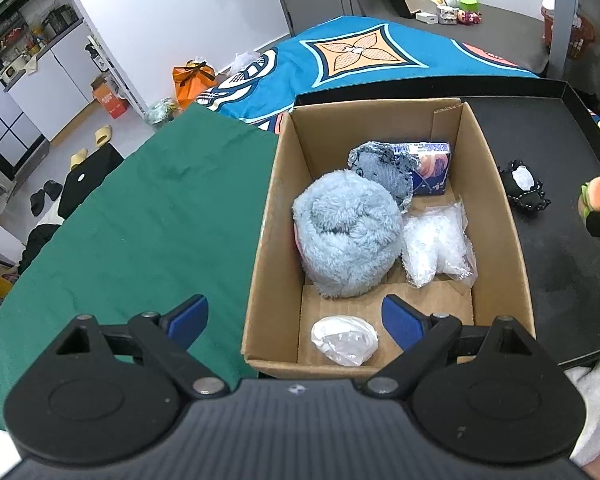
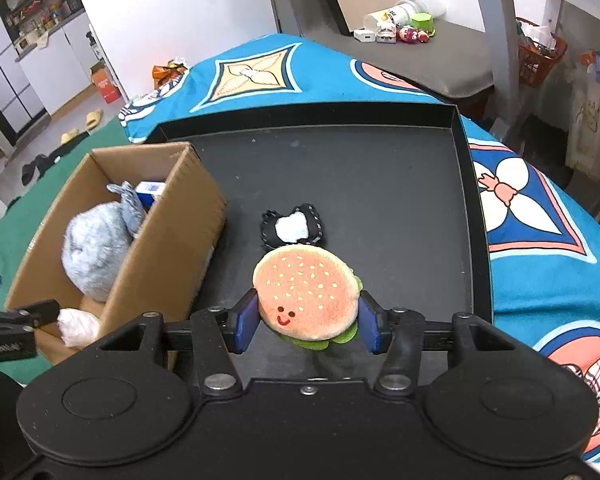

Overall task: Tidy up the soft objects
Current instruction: 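Carry the burger plush with the right gripper into the box and release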

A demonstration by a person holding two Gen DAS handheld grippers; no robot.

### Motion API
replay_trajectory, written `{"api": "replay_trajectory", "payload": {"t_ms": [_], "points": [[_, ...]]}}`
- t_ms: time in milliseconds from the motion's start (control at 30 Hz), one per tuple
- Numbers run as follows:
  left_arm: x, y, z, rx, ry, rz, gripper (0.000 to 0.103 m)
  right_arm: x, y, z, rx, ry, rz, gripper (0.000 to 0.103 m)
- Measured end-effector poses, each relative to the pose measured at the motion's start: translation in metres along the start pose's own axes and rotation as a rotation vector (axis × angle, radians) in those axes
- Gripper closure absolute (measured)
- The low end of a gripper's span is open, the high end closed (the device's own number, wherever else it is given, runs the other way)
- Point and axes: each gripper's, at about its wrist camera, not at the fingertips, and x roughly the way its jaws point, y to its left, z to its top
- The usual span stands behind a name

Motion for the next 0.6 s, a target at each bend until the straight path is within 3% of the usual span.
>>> {"api": "replay_trajectory", "payload": {"t_ms": [600], "points": [[0.001, 0.022, -0.004, -0.090, -0.002, -0.101, 0.010, -0.036, 0.059, 0.023, -0.079, -0.074, 0.083, 0.054]]}}
